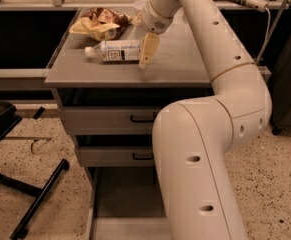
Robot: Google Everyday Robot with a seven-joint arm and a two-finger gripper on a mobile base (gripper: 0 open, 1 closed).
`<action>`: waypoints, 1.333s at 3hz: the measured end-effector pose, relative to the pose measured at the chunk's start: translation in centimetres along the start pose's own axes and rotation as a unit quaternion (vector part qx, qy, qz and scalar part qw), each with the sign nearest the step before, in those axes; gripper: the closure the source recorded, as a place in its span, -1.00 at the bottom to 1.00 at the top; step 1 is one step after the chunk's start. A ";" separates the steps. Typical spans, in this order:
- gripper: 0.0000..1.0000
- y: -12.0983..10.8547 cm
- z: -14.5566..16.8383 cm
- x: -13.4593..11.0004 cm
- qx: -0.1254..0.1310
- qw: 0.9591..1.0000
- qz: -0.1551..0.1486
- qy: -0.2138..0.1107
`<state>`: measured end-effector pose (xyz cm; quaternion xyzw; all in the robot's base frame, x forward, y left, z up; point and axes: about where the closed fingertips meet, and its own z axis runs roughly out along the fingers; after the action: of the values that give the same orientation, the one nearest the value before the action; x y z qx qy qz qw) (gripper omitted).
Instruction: Place blue plastic bottle into bottom drawer
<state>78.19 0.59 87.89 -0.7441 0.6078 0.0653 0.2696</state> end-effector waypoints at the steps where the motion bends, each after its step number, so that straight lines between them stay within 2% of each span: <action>1: -1.00 -0.3 0.5 -0.1 0.005 1.000 0.000 -0.002; 3: -1.00 0.2 3.6 0.1 -0.023 1.000 0.011 -0.016; 4: -0.63 0.2 3.7 0.1 -0.023 1.000 0.011 -0.017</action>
Offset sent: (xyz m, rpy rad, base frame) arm 0.0250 0.0058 -0.0192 0.0128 0.0955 0.0281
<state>78.85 2.22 84.64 -0.7420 0.6100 0.0950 0.2614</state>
